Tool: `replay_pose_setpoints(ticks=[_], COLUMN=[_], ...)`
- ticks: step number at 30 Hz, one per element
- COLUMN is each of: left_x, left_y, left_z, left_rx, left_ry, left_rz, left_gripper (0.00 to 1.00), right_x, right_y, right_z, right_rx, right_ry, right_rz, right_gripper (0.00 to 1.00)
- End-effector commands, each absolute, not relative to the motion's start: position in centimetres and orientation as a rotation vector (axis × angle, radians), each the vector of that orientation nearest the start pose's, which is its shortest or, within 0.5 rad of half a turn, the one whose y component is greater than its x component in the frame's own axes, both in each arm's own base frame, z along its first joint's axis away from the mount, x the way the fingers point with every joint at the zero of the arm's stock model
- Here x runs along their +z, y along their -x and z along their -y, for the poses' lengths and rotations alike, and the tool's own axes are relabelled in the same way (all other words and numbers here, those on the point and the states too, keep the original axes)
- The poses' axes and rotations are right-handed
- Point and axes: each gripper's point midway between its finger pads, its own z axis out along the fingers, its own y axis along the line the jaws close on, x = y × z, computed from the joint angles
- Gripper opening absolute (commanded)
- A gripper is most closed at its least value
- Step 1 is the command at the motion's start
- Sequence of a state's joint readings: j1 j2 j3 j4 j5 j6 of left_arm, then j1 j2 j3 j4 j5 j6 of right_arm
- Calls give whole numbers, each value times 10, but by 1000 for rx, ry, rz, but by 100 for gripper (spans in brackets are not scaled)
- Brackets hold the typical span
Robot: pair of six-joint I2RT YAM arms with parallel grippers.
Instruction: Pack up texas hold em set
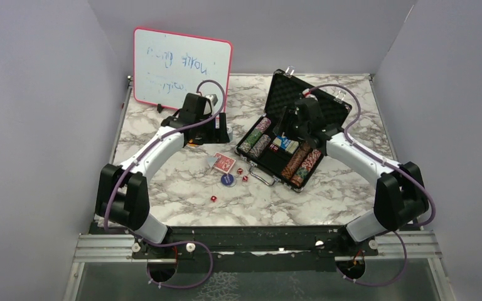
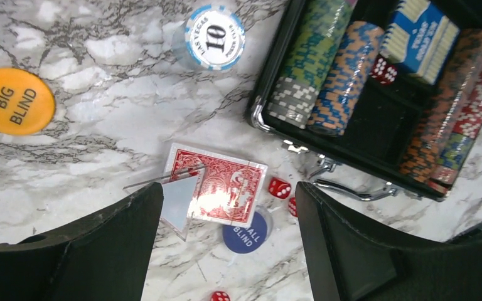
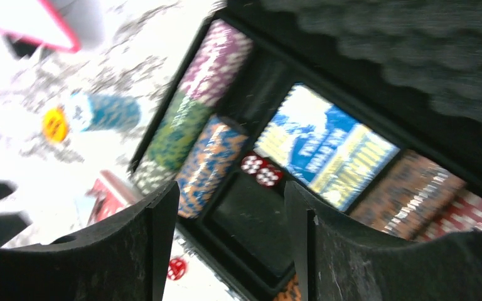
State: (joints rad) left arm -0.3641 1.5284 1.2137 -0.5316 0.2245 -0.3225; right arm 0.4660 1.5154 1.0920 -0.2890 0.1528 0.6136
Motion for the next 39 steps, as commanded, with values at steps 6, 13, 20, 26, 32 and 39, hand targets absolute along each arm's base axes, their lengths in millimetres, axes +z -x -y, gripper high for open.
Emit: replay_pose_setpoints(ticks=[6,13,20,26,32,39], left_x=[128,89,81,79,97,170], left_y=[-411,-439,-450,-452,-449,-405], left_z=[192,203,212,216,209,245], left_rx=[-504,-513,-512,-467,-411,-712], left_ry=[-96,-41,-63,-91,-117,-413], left_rz=[-2234,-2264,-2260,-2259,-2236,-2202], left_gripper=[79,75,66,51,25,22], right_x=[176,207,205,209,209,225], right_y=[-359,-349,-346,-349,-356,-339], right_z=[-262,-274,-272,-270,-264,-287], right_rx=[889,1026,1017,969,901,963], right_ry=[78,110,110,158,179,596], right_rz=[-2116,-2020,-2031,-2027,-2029,-1868], right_gripper=[64,65,65,65,65,67])
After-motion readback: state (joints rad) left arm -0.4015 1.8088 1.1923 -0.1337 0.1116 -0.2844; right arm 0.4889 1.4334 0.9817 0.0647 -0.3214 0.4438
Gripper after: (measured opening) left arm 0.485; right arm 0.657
